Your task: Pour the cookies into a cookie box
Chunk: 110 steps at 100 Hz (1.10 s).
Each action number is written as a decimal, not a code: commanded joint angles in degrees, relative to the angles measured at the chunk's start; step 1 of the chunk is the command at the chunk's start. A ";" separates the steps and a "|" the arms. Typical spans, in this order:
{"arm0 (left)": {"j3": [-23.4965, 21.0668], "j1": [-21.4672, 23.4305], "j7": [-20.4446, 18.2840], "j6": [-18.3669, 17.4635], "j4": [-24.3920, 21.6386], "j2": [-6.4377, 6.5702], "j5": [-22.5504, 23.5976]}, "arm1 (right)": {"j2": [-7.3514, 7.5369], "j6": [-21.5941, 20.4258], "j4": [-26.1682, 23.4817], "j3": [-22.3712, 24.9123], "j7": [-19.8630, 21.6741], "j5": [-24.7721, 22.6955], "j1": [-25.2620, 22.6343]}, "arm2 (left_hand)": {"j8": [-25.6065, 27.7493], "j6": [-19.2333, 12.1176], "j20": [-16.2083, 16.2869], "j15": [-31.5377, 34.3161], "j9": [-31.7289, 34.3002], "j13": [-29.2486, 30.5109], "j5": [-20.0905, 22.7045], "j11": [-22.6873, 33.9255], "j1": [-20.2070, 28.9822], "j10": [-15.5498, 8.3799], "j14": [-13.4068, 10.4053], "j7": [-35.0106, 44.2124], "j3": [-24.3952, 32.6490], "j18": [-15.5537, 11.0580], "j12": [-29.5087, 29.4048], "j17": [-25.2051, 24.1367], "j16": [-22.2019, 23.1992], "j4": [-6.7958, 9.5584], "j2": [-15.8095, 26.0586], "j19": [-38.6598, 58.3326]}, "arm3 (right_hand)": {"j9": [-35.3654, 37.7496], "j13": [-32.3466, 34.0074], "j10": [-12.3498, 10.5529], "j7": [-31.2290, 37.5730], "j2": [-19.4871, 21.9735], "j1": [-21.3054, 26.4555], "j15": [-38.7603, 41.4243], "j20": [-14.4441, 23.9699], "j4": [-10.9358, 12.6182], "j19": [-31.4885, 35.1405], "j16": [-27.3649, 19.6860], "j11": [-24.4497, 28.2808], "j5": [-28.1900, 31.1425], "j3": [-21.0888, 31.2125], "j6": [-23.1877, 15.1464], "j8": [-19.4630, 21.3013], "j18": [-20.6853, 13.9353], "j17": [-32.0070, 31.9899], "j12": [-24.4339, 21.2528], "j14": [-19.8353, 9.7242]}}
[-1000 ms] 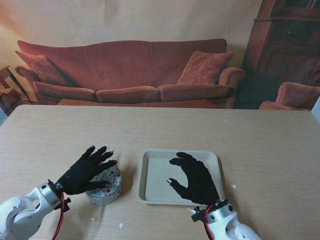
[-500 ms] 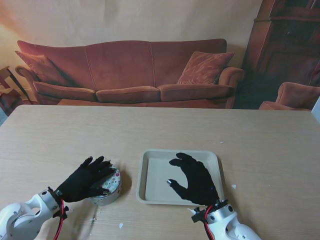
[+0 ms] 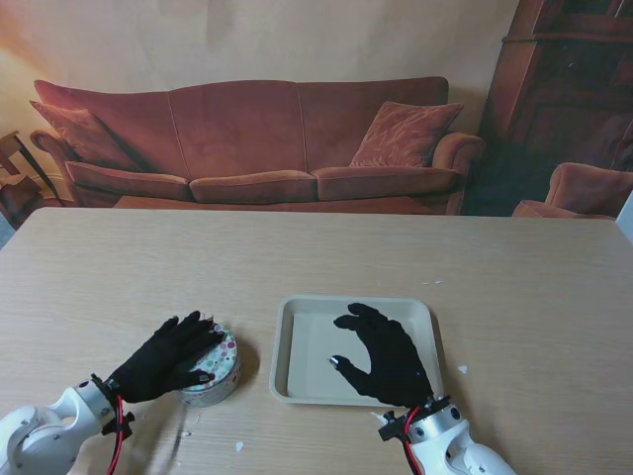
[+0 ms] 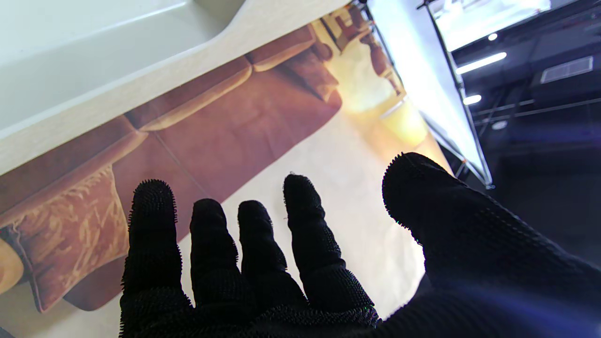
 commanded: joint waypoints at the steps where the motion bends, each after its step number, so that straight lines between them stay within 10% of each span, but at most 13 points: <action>1: 0.16 0.73 -1.57 0.95 1.69 0.07 0.59 | -0.30 0.03 -0.17 -0.13 0.77 -0.08 -0.36 | 0.42 5.72 -1.11 0.37 -1.31 0.04 0.89 -0.63 0.47 1.51 1.52 2.79 -0.49 0.00 -0.79 -0.32 -1.39 1.17 2.00 -1.08 | -1.90 0.43 -0.45 -0.13 1.52 0.50 0.44 0.60 2.42 0.11 0.29 -0.85 -0.59 -1.70 -0.16 -0.39 0.12 -0.13 0.02 -0.72; 110: -7.68 4.58 6.74 -6.85 -7.01 -1.99 2.62 | -0.50 -1.07 -0.46 -0.02 -1.28 -0.98 0.12 | 2.37 6.64 -4.03 1.70 -0.03 0.11 2.29 2.25 -0.23 4.19 4.41 4.54 -0.49 1.06 0.79 -0.27 1.82 1.21 1.16 -1.01 | -1.70 0.31 -0.68 -0.07 1.69 -0.10 0.33 0.58 2.39 -0.10 0.23 -0.86 -0.73 -1.94 -0.47 -0.30 -0.12 -0.35 0.03 -0.89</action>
